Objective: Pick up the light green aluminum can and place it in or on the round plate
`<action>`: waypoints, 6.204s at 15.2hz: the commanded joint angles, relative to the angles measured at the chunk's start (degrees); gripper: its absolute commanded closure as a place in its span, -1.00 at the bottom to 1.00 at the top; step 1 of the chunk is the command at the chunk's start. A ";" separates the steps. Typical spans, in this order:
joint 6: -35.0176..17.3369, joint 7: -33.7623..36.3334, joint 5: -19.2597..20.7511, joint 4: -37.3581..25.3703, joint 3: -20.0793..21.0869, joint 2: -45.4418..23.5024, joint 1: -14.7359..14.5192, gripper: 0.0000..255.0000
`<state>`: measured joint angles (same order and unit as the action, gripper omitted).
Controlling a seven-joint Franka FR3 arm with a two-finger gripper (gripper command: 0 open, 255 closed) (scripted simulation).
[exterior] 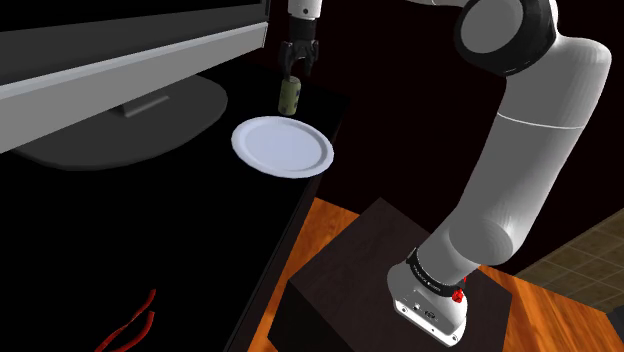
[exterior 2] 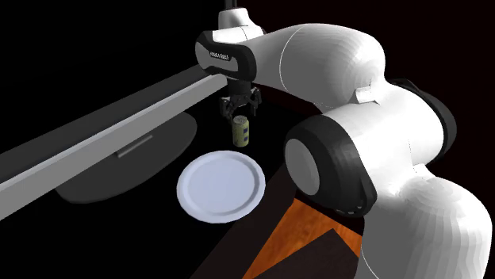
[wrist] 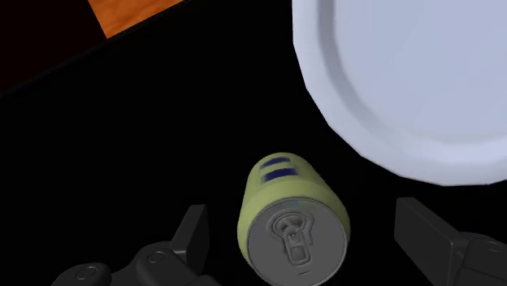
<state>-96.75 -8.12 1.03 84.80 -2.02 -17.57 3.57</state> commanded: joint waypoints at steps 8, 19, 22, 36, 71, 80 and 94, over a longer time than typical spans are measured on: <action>-5.33 0.01 -0.11 4.47 -0.02 -0.82 0.10 -1.00; -5.32 0.02 -0.11 4.42 -0.02 -0.86 0.09 1.00; -5.31 0.02 -0.12 4.40 -0.02 -0.87 0.09 1.00; 3.83 -0.17 -0.13 -4.48 -0.04 -0.61 0.12 1.00; -5.55 14.68 -1.78 32.10 7.04 26.43 -8.12 1.00; -10.01 14.72 -1.74 35.79 7.09 25.66 -8.14 1.00; -4.23 14.72 -1.73 30.22 7.05 25.87 -8.11 -1.00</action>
<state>-102.80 6.63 -0.75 117.12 5.06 8.64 -4.57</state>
